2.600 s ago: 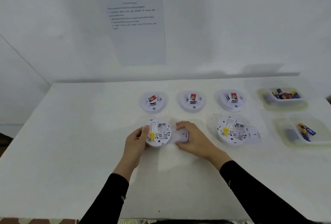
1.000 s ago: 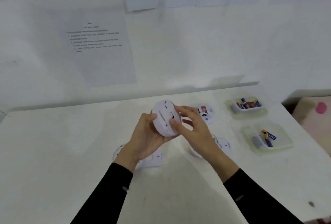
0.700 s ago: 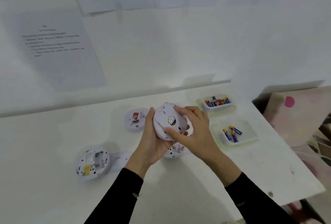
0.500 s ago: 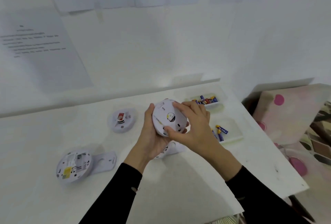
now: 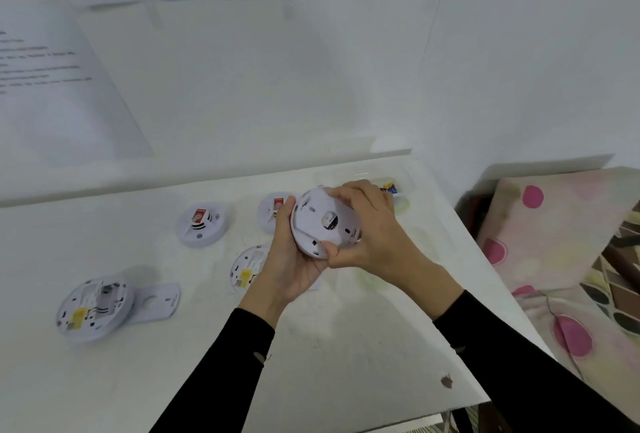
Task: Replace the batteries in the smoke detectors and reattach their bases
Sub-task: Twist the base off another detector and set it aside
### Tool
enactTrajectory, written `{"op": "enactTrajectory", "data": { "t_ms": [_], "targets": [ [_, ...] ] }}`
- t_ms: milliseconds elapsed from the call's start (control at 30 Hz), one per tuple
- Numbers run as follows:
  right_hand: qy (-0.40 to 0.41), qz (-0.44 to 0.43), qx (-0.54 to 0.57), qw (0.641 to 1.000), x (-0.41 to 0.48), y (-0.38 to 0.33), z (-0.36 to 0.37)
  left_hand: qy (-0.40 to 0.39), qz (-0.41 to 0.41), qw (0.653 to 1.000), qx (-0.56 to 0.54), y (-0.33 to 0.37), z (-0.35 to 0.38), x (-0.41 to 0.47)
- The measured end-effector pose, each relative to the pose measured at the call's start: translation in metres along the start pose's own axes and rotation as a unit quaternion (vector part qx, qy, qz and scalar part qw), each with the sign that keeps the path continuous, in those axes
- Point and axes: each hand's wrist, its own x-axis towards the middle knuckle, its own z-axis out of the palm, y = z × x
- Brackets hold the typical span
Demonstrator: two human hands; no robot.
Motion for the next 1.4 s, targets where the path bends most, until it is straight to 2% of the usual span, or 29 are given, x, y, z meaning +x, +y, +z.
{"op": "enactTrajectory", "data": {
  "t_ms": [100, 167, 300, 367, 500, 567, 633, 700, 800, 900, 1200, 1400],
  "targets": [
    [0.062, 0.012, 0.075, 0.995, -0.009, -0.001, -0.009, 0.01, 0.001, 1.0, -0.022, -0.004, 0.006, 0.001],
    [0.064, 0.021, 0.108, 0.992, -0.021, 0.002, -0.012, 0.041, 0.022, 0.999, -0.026, -0.005, 0.003, 0.004],
    [-0.113, 0.019, 0.092, 0.989, -0.068, 0.02, 0.003, 0.082, 0.05, 0.992, -0.077, -0.002, -0.013, 0.007],
    [-0.188, 0.008, 0.054, 0.981, -0.091, 0.031, 0.017, 0.077, 0.051, 0.992, -0.092, 0.002, -0.021, 0.008],
    [-0.284, -0.021, -0.009, 0.958, -0.113, 0.043, 0.041, 0.057, 0.046, 0.993, -0.089, 0.003, -0.02, 0.007],
    [-0.305, -0.024, -0.037, 0.951, -0.115, 0.044, 0.046, 0.052, 0.04, 0.994, -0.09, 0.0, -0.017, 0.007],
    [-0.286, -0.035, -0.045, 0.957, -0.114, 0.042, 0.046, 0.036, 0.034, 0.994, -0.096, -0.002, -0.016, 0.008],
    [-0.23, -0.036, 0.013, 0.972, -0.105, 0.034, 0.038, 0.019, 0.035, 0.994, -0.097, -0.003, -0.017, 0.01],
    [-0.08, -0.009, 0.116, 0.99, -0.072, 0.017, 0.021, 0.012, 0.036, 0.995, -0.092, -0.002, -0.014, 0.012],
    [0.044, 0.068, 0.129, 0.988, -0.035, 0.019, 0.016, 0.002, 0.044, 0.996, -0.075, -0.003, -0.008, 0.014],
    [0.064, 0.141, 0.084, 0.984, -0.002, 0.026, 0.026, 0.018, 0.052, 0.997, -0.062, -0.011, 0.007, 0.022],
    [0.056, 0.199, 0.135, 0.969, 0.006, 0.026, 0.019, 0.049, 0.07, 0.995, -0.043, -0.016, 0.016, 0.028]
  ]
}}
